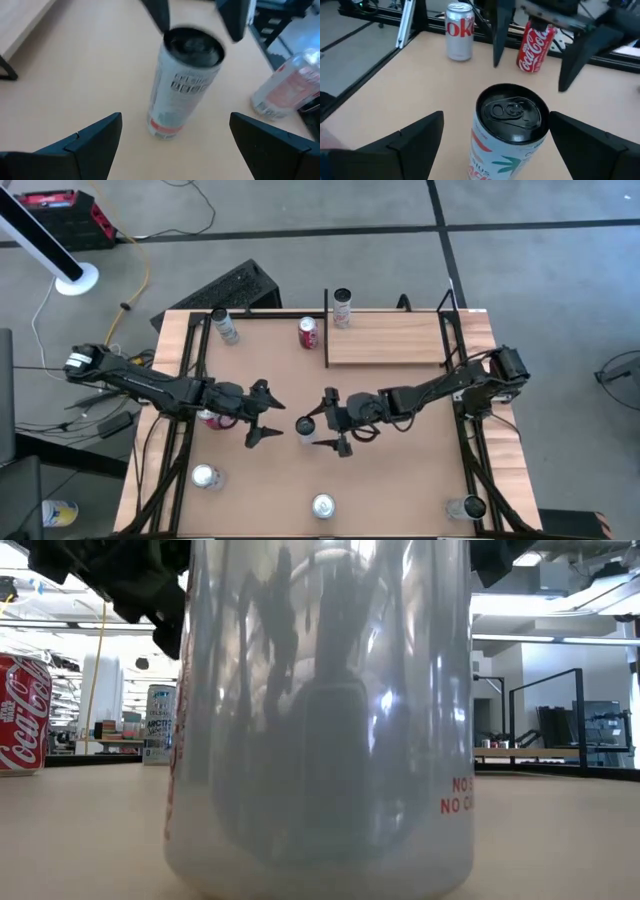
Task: Place canned beverage on shelf
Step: Put the white-pink soda can on the shelf align with the other white-pink soda can
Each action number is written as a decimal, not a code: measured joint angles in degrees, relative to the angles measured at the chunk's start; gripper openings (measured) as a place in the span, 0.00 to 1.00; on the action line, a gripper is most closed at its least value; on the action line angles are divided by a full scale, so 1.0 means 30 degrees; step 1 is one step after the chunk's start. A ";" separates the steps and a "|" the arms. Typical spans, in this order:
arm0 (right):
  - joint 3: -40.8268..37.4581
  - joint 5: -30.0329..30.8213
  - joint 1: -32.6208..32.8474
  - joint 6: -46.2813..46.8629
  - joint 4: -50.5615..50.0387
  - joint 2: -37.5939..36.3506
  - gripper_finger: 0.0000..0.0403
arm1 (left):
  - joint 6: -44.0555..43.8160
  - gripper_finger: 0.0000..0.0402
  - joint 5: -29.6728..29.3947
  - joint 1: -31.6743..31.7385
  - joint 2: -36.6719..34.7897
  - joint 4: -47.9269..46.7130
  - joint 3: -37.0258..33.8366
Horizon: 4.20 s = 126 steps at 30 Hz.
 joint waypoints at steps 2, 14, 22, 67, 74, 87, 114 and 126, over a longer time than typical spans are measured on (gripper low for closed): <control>-0.0052 0.0058 0.0271 -0.0325 -0.0036 -0.0375 0.95 | 0.0000 0.88 -0.0106 0.0001 0.0480 0.0388 0.0000; -0.0087 0.0393 0.0230 0.0403 -0.3585 -0.2139 0.95 | 0.0037 0.79 0.0052 0.0001 0.2066 0.0562 0.0013; -0.1799 0.0495 0.0128 0.0478 -0.3095 -0.1976 0.79 | 0.0182 0.49 0.0256 -0.0050 0.2583 0.0769 0.0010; -0.3693 0.1507 0.0249 0.2600 0.4283 0.1118 0.05 | 0.3577 0.00 0.2758 0.0137 0.7738 0.3224 0.2208; -0.3693 0.1493 0.0494 0.2606 0.4282 0.1118 0.05 | 0.3555 0.00 0.2758 0.0543 0.7738 0.3109 0.2200; -0.3635 0.0932 0.1099 0.2604 0.1799 -0.0344 0.06 | 0.3366 0.00 0.2764 0.0752 0.7724 0.2673 0.2200; -0.0455 0.4523 0.2806 0.2943 0.1792 -0.2615 0.08 | 0.7884 0.00 0.0048 -0.0328 -0.4426 -0.1178 0.1900; 0.2463 0.7549 0.2766 0.4888 -0.1966 -0.1017 0.13 | 1.0548 0.00 -0.1462 -0.1165 -0.7863 0.7219 -0.5303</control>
